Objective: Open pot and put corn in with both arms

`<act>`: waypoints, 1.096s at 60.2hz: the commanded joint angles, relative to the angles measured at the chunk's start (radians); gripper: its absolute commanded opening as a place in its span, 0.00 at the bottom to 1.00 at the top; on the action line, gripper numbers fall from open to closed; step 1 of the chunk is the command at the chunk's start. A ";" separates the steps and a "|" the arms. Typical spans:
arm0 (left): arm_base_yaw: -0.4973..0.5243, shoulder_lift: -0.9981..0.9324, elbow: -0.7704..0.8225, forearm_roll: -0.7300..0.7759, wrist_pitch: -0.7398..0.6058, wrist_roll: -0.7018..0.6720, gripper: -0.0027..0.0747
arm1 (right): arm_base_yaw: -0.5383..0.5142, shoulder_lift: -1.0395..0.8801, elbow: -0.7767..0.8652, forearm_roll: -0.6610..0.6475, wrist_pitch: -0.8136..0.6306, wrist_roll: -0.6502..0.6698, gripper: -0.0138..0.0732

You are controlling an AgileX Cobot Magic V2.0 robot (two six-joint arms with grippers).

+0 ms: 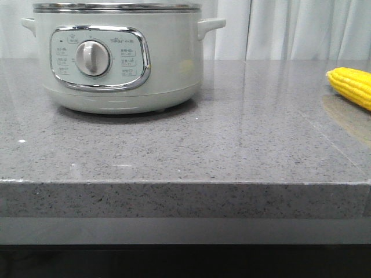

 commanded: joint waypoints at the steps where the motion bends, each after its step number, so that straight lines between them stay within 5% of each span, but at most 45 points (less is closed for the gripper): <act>1: 0.003 0.023 -0.034 0.038 -0.083 -0.005 0.01 | 0.000 0.018 -0.031 0.007 -0.067 -0.008 0.12; 6: 0.003 0.026 -0.034 0.038 -0.085 -0.005 0.08 | 0.000 0.019 -0.031 0.007 -0.067 -0.008 0.26; 10: 0.003 0.029 -0.034 0.038 -0.092 -0.005 0.21 | 0.000 0.019 -0.031 0.007 -0.067 -0.008 0.47; 15: 0.003 0.033 -0.034 0.038 -0.114 -0.005 0.50 | 0.000 0.019 -0.031 0.007 -0.067 -0.008 0.75; 20: 0.003 0.042 -0.034 0.030 -0.130 -0.007 0.71 | 0.000 0.019 -0.031 0.007 -0.066 -0.008 0.86; 24: 0.001 0.055 -0.034 -0.010 -0.149 -0.007 0.77 | 0.000 0.019 -0.031 0.007 -0.066 -0.008 0.88; 42: -0.190 0.199 -0.079 -0.039 -0.302 -0.005 0.76 | 0.000 0.019 -0.031 0.007 -0.066 -0.008 0.88; 66: -0.407 0.569 -0.342 -0.021 -0.412 -0.005 0.76 | 0.000 0.019 -0.031 0.007 -0.066 -0.008 0.88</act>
